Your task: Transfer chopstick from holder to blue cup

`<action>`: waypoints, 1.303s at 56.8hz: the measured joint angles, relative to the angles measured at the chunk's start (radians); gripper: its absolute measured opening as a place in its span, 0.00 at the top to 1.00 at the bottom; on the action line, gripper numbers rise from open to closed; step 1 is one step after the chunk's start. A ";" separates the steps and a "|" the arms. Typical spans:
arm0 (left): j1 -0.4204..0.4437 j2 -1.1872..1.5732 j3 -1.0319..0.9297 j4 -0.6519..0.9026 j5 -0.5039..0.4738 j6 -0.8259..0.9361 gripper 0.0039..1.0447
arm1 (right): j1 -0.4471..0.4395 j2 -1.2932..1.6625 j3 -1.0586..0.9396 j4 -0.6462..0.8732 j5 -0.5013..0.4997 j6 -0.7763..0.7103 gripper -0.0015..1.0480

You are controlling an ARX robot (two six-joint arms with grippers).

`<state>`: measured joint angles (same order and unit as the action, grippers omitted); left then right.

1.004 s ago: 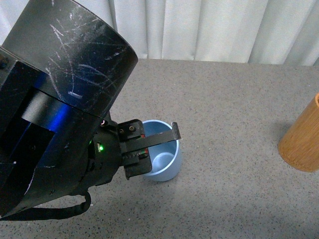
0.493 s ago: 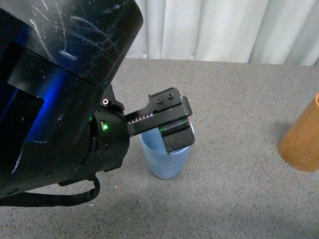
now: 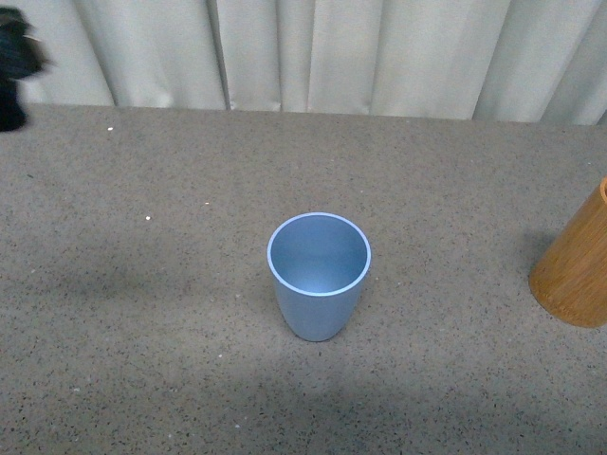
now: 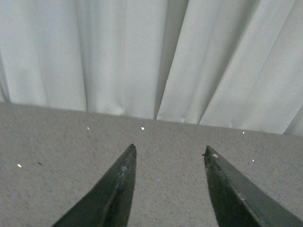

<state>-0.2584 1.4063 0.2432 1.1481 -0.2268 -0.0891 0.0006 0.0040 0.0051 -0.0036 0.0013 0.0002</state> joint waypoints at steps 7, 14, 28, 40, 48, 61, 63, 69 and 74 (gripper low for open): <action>0.176 -0.141 -0.084 -0.058 0.179 0.047 0.79 | 0.000 0.000 0.000 0.000 -0.003 0.000 0.09; 0.253 -0.304 -0.160 -0.172 0.213 0.064 0.97 | 0.000 0.000 0.000 0.000 -0.003 0.000 0.09; 0.256 -0.977 -0.225 -0.797 0.227 0.079 0.97 | 0.000 0.000 0.000 0.000 -0.003 0.000 0.09; 0.256 -1.397 -0.225 -1.145 0.227 0.081 0.97 | 0.000 0.000 0.000 0.000 -0.003 0.000 0.09; 0.256 -1.402 -0.225 -1.147 0.227 0.081 0.97 | 0.000 0.000 0.000 0.000 -0.003 0.000 0.09; 0.256 -1.402 -0.225 -1.147 0.227 0.081 0.97 | 0.000 0.000 0.000 0.000 -0.003 0.000 0.09; 0.256 -1.402 -0.225 -1.147 0.227 0.081 0.97 | 0.000 0.000 0.000 0.000 -0.003 0.000 0.09; 0.256 -1.402 -0.225 -1.147 0.227 0.081 0.97 | 0.000 0.000 0.000 0.000 -0.003 0.000 0.09; 0.256 -1.402 -0.225 -1.147 0.227 0.081 0.97 | 0.000 0.000 0.000 0.000 -0.003 0.000 0.09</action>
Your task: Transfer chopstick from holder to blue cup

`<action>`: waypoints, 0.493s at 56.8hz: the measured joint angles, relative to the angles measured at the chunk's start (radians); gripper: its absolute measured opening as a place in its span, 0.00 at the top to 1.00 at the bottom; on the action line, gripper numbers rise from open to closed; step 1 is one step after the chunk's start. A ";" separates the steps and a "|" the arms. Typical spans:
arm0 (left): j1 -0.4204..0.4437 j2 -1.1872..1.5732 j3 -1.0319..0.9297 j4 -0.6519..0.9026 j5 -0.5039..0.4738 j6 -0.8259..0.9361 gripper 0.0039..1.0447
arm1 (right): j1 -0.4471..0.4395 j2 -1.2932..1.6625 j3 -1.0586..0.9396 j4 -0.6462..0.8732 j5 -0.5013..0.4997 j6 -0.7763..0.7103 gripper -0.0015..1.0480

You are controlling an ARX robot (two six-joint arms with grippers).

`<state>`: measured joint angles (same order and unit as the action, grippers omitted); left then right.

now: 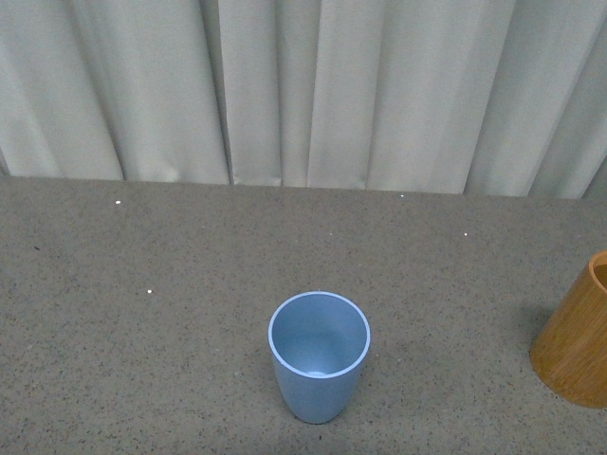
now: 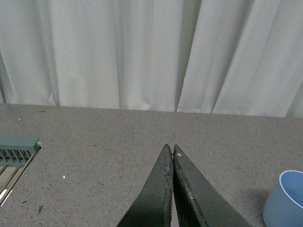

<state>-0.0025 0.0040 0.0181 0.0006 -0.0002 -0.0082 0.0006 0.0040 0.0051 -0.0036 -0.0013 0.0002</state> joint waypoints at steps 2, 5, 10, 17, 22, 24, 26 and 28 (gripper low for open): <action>0.000 0.000 0.000 0.000 0.000 0.000 0.97 | 0.000 0.000 0.000 0.000 0.000 0.000 0.09; 0.000 0.000 0.000 0.000 0.000 0.000 0.97 | 0.000 0.000 0.000 0.000 0.000 0.000 0.09; 0.000 0.000 0.000 0.000 0.000 0.000 0.94 | 0.000 0.000 0.000 0.000 0.000 0.000 0.09; 0.000 0.000 0.000 0.000 0.000 0.000 0.74 | 0.010 0.010 0.003 -0.010 0.036 0.011 0.09; 0.000 0.000 0.000 0.000 -0.003 0.000 0.60 | 0.130 0.193 0.097 -0.170 0.453 0.139 0.09; 0.000 -0.001 0.000 0.000 -0.002 0.000 0.55 | 0.145 0.279 0.120 -0.176 0.573 0.178 0.09; 0.000 -0.001 0.000 0.000 0.000 0.001 0.48 | 0.138 0.391 0.148 -0.168 0.697 0.216 0.09; 0.000 -0.001 0.000 0.000 0.000 0.000 0.43 | 0.126 0.448 0.163 -0.159 0.729 0.229 0.09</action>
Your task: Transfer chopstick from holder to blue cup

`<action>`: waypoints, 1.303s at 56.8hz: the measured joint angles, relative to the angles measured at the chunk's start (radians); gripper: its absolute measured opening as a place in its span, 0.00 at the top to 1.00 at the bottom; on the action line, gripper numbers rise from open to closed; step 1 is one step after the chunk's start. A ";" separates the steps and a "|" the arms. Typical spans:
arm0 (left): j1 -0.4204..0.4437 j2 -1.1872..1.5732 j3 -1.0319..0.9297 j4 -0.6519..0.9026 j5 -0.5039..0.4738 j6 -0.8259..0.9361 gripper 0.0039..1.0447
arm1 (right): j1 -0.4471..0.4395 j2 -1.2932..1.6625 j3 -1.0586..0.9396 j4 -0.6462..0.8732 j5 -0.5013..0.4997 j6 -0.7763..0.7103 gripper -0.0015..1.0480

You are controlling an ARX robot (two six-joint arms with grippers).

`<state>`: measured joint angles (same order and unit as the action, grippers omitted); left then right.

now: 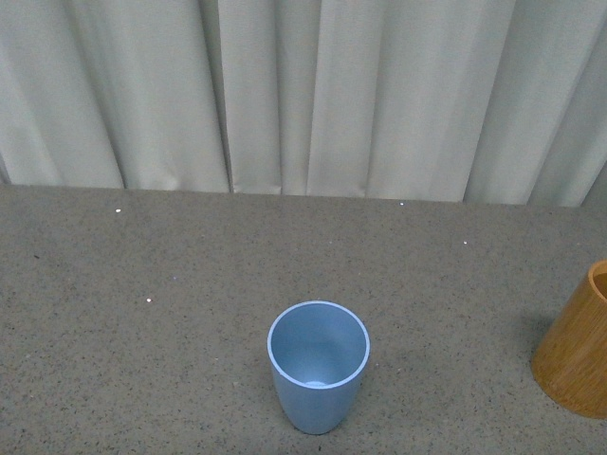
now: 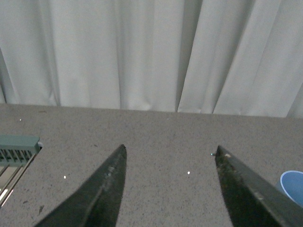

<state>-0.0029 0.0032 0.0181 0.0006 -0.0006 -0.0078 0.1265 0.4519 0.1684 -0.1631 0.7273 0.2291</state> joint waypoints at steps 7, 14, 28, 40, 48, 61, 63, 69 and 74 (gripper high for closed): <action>0.000 0.000 0.000 0.000 0.000 0.000 0.20 | -0.087 0.195 0.076 0.051 -0.082 0.021 0.09; 0.000 0.000 0.000 0.000 0.000 0.001 0.07 | -0.156 0.368 0.180 0.095 -0.200 0.042 0.09; 0.000 0.000 0.000 0.000 0.000 0.001 0.06 | -0.143 0.687 0.266 0.254 -0.303 0.132 0.09; 0.000 0.000 0.000 0.000 0.000 0.001 0.06 | -0.151 0.846 0.327 0.340 -0.320 0.142 0.09; 0.000 0.000 0.000 0.000 0.000 0.001 0.06 | -0.157 0.915 0.365 0.372 -0.343 0.148 0.09; 0.000 0.000 0.000 0.000 0.000 0.001 0.06 | -0.162 1.014 0.424 0.404 -0.356 0.139 0.09; 0.000 0.000 0.000 0.000 0.000 0.001 0.06 | -0.164 1.026 0.430 0.410 -0.357 0.138 0.09; 0.000 0.000 0.000 0.000 0.000 0.001 0.06 | -0.169 1.064 0.450 0.426 -0.357 0.134 0.09; 0.000 0.000 0.000 0.000 0.000 0.001 0.06 | -0.170 1.094 0.466 0.438 -0.356 0.133 0.09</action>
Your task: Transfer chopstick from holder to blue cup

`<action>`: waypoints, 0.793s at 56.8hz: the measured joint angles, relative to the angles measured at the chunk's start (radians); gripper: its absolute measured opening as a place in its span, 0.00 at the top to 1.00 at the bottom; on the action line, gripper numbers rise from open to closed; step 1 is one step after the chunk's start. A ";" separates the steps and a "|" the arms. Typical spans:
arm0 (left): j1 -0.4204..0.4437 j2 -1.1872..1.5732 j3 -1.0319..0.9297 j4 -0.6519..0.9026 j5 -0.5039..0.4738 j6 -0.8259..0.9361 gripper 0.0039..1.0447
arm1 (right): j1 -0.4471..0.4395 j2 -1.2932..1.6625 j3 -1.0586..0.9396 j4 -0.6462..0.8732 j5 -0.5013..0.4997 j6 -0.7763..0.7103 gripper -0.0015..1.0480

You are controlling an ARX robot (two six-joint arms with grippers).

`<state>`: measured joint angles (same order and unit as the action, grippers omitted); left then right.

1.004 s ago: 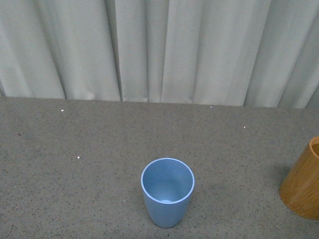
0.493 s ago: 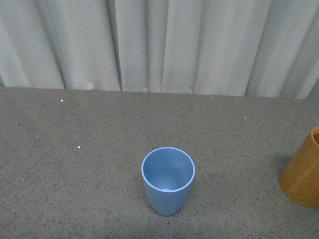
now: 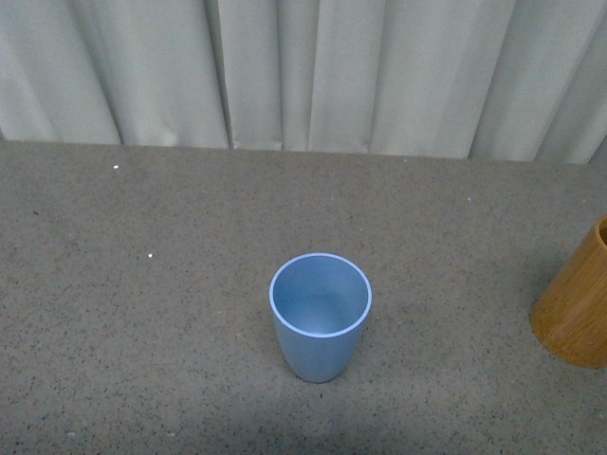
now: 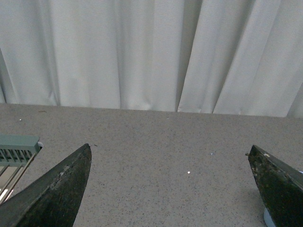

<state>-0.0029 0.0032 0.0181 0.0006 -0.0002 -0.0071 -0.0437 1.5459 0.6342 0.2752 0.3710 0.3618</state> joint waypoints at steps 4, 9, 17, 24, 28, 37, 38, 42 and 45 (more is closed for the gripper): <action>0.000 0.000 0.000 0.000 0.000 0.000 0.06 | 0.000 0.020 0.012 0.008 0.000 0.000 0.09; 0.000 0.000 0.000 0.000 0.000 0.000 0.06 | 0.003 0.050 0.029 0.017 0.000 0.000 0.09; 0.000 0.000 0.000 0.000 0.000 0.000 0.06 | 0.011 0.090 0.050 0.030 0.002 0.001 0.09; 0.000 0.000 0.000 0.000 0.000 0.000 0.06 | 0.013 0.133 0.066 0.042 0.007 0.002 0.09; 0.000 0.000 0.000 0.000 0.000 0.000 0.06 | 0.013 0.149 0.070 0.048 0.016 0.005 0.09; 0.000 0.000 0.000 0.000 0.000 0.000 0.06 | 0.013 0.179 0.074 0.069 0.028 0.017 0.15; 0.000 0.000 0.000 0.000 0.000 0.000 0.06 | 0.014 0.184 0.074 0.072 0.027 0.018 0.18; 0.000 0.000 0.000 0.000 0.000 0.000 0.06 | 0.017 0.198 0.074 0.077 0.027 0.019 0.28; 0.000 0.000 0.000 0.000 0.000 0.000 0.06 | 0.019 0.204 0.074 0.081 0.026 0.022 0.35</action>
<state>-0.0029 0.0032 0.0181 0.0006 -0.0002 -0.0071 -0.0242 1.7504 0.7078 0.3565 0.3973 0.3840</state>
